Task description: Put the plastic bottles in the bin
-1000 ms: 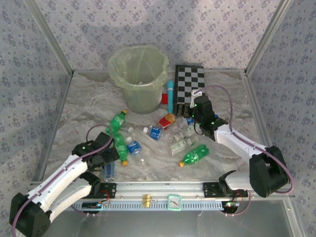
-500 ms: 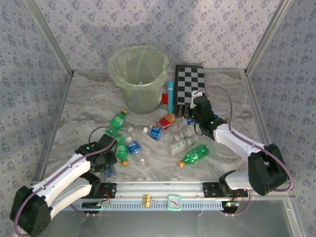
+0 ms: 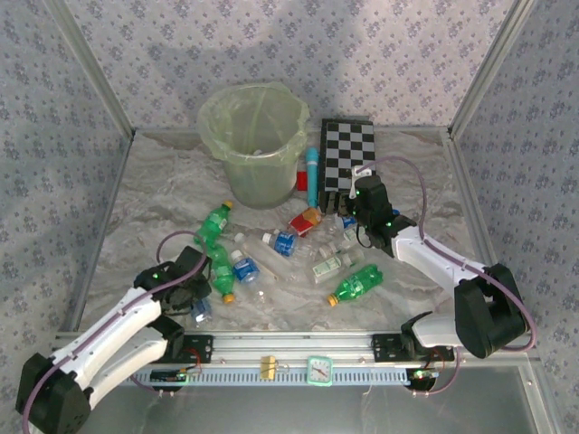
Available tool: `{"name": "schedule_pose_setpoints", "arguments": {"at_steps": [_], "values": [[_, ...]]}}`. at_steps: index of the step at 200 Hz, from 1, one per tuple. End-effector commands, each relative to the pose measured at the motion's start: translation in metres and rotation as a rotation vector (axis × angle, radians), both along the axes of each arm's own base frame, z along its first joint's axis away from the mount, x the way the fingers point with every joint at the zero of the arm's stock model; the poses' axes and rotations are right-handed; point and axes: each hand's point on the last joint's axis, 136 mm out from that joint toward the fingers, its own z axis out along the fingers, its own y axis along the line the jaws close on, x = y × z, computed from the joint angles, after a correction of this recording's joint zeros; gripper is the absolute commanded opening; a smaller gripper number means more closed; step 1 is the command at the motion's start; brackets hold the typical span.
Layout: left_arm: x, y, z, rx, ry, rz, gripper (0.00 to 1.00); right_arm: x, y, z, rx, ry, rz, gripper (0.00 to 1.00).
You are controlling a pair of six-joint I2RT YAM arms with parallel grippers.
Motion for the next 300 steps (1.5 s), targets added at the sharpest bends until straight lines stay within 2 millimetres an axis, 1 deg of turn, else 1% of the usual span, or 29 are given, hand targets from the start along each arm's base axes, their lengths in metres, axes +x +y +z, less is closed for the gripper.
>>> {"name": "schedule_pose_setpoints", "arguments": {"at_steps": [1, 21, 40, 55, 75, 89, 112, 129, 140, 160, 195, 200, 202, 216, 223, 234, 249, 273, 300], "values": [[0.023, 0.010, 0.037, 0.027, -0.154, 0.075, 0.43, 0.000, -0.006, 0.011, 0.016, -0.020, -0.030, 1.00], [0.044, 0.026, 0.076, 0.084, -0.304, 0.124, 0.42, -0.001, -0.009, 0.011, 0.019, -0.022, -0.037, 1.00], [0.064, 0.036, 0.113, 0.100, -0.461, 0.177, 0.39, -0.001, -0.010, 0.010, 0.029, -0.021, -0.039, 1.00], [0.080, 0.033, 0.136, 0.067, -0.568, 0.186, 0.36, -0.002, -0.008, 0.009, 0.036, -0.017, -0.032, 1.00], [0.108, 0.031, 0.176, 0.030, -0.737, 0.200, 0.34, -0.003, -0.009, 0.008, 0.036, -0.015, -0.033, 1.00], [0.126, 0.030, 0.209, 0.022, -0.845, 0.201, 0.32, -0.003, -0.010, 0.007, 0.040, -0.010, -0.036, 1.00], [0.153, 0.020, 0.263, 0.039, -0.992, 0.161, 0.32, -0.005, -0.011, 0.009, 0.041, -0.014, -0.038, 1.00], [0.173, 0.007, 0.297, 0.053, -1.048, 0.088, 0.32, -0.007, -0.015, 0.010, 0.035, -0.018, -0.047, 1.00], [0.187, -0.006, 0.312, 0.056, -1.065, 0.027, 0.32, -0.009, -0.017, 0.011, 0.035, -0.022, -0.052, 1.00], [0.212, -0.032, 0.344, 0.047, -1.106, -0.108, 0.32, -0.011, -0.022, 0.012, 0.038, -0.024, -0.063, 1.00], [0.248, -0.081, 0.391, 0.035, -1.153, -0.357, 0.32, -0.012, -0.029, 0.015, 0.037, -0.028, -0.074, 1.00], [0.253, -0.087, 0.396, 0.035, -1.155, -0.387, 0.32, -0.012, -0.029, 0.016, 0.038, -0.029, -0.074, 1.00], [0.255, -0.089, 0.395, 0.035, -1.149, -0.399, 0.32, -0.012, -0.029, 0.015, 0.038, -0.029, -0.074, 1.00], [0.266, -0.104, 0.410, 0.040, -1.155, -0.472, 0.32, -0.013, -0.031, 0.017, 0.038, -0.032, -0.078, 1.00], [0.272, -0.110, 0.414, 0.045, -1.151, -0.507, 0.32, -0.013, -0.033, 0.017, 0.039, -0.032, -0.082, 1.00], [0.281, -0.119, 0.417, 0.054, -1.140, -0.548, 0.32, -0.014, -0.035, 0.018, 0.041, -0.034, -0.086, 1.00], [0.292, -0.128, 0.415, 0.066, -1.114, -0.594, 0.32, -0.015, -0.037, 0.018, 0.041, -0.035, -0.090, 1.00], [0.311, -0.141, 0.399, 0.071, -1.050, -0.652, 0.32, -0.016, -0.040, 0.021, 0.044, -0.040, -0.094, 1.00], [0.326, -0.157, 0.370, 0.042, -0.954, -0.715, 0.33, -0.019, -0.044, 0.022, 0.045, -0.042, -0.102, 1.00]]}}
